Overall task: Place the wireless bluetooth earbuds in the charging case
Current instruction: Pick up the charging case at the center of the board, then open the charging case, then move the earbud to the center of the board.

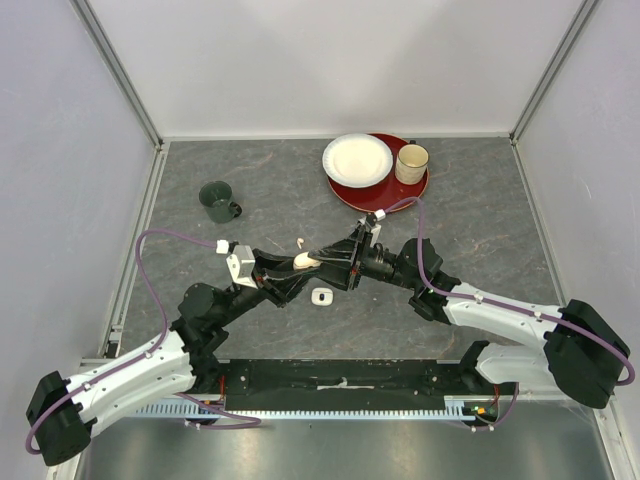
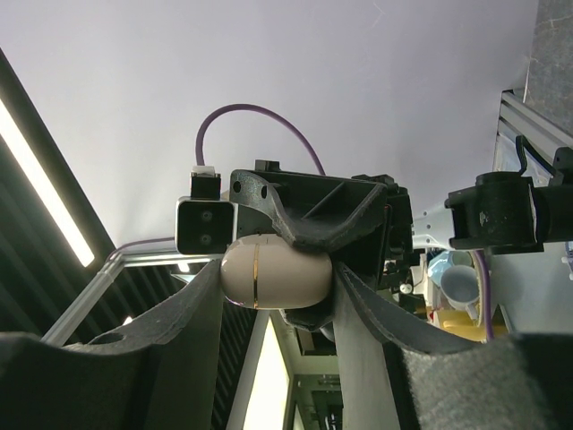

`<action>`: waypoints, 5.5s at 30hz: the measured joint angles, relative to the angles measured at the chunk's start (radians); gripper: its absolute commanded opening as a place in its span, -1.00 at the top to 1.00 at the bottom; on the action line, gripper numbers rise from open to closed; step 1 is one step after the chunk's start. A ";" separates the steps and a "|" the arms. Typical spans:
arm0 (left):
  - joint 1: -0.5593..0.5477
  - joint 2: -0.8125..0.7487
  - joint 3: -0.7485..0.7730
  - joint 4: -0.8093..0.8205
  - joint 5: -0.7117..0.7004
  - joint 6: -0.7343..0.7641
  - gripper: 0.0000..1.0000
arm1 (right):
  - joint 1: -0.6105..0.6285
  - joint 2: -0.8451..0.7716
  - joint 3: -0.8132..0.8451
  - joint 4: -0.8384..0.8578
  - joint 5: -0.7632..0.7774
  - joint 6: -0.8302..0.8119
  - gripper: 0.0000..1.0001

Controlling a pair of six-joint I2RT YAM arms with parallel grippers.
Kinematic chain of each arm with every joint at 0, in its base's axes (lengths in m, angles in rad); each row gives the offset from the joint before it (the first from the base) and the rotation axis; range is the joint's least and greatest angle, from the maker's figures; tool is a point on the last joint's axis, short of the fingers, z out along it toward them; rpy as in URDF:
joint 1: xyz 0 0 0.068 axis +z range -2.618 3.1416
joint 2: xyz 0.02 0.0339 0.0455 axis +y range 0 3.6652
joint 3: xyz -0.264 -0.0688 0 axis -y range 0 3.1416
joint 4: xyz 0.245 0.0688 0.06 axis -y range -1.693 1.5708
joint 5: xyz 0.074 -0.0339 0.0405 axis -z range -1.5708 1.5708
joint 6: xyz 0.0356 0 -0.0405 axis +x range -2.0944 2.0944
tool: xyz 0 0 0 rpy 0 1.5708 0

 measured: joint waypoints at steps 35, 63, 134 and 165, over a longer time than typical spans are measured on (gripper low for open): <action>0.000 0.006 0.000 0.009 0.009 -0.017 0.19 | 0.000 -0.011 -0.002 -0.012 0.008 -0.011 0.75; 0.000 0.013 0.000 0.032 0.000 -0.014 0.95 | 0.000 -0.010 -0.002 -0.011 0.007 -0.003 0.36; 0.003 0.022 -0.091 0.155 0.170 -0.053 0.95 | 0.108 -0.104 0.571 -1.184 0.379 -1.240 -0.85; 0.000 -0.277 -0.117 -0.012 0.143 -0.011 0.95 | -0.078 0.009 0.644 -1.228 0.571 -1.344 -0.39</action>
